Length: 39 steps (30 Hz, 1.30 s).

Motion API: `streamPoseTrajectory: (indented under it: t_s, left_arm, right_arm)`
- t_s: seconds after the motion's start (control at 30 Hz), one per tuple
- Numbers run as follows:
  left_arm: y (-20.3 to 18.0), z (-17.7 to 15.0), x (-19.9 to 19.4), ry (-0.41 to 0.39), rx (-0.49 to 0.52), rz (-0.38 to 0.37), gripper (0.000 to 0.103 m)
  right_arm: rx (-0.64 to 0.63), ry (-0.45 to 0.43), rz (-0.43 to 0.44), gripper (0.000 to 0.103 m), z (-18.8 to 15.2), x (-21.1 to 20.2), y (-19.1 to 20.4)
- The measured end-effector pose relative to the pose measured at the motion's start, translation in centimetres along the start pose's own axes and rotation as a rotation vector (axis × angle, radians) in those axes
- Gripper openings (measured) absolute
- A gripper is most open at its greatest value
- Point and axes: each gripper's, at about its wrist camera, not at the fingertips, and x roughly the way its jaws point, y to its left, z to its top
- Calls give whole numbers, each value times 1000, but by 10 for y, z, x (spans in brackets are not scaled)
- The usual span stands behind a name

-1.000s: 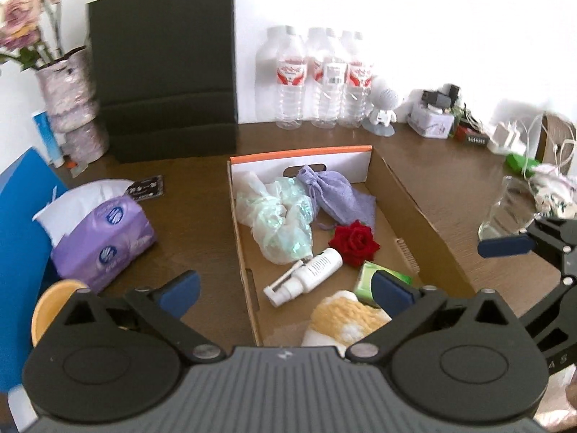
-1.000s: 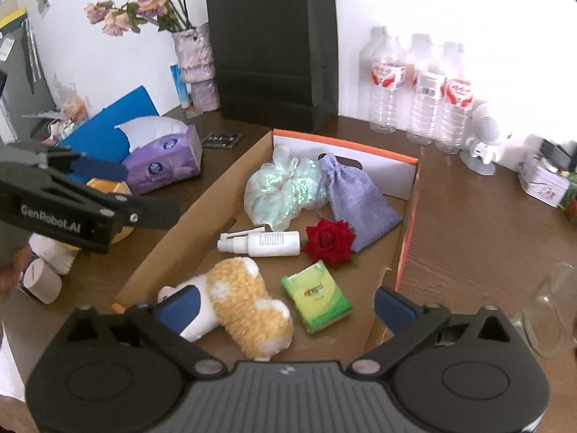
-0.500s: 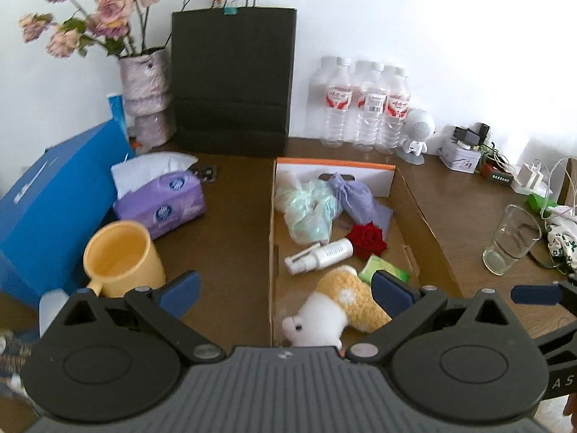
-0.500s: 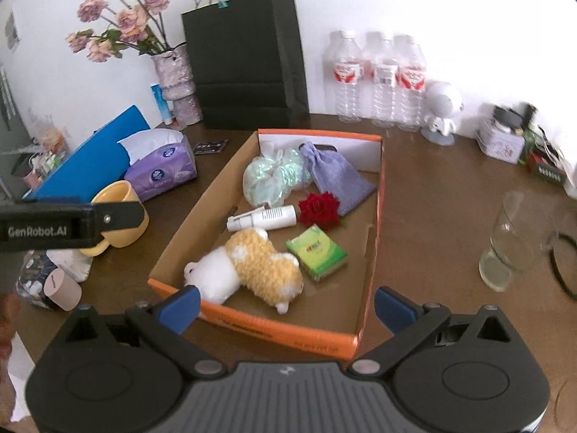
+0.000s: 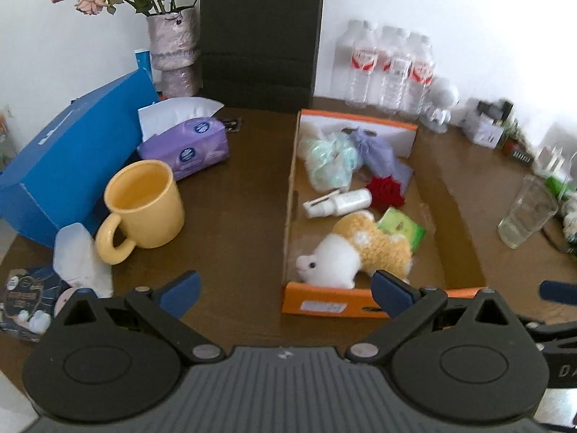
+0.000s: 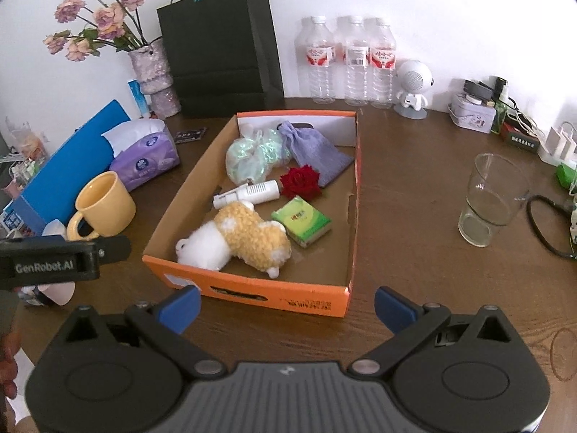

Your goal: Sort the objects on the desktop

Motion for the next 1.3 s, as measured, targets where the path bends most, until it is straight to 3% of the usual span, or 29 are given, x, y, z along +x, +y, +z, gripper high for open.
streamPoseTrajectory:
  t_s: [0.27, 0.87, 1.3]
  left_arm:
    - [-5, -4, 3, 33, 56, 2, 103]
    - [-3, -6, 11, 98, 17, -35, 103]
    - [-2, -7, 12, 103, 13, -47, 103]
  right_arm:
    - [8, 6, -21, 103, -4, 1, 1]
    - [10, 5, -37, 103, -4, -3, -2]
    - [5, 9, -31, 103, -3, -1, -1]
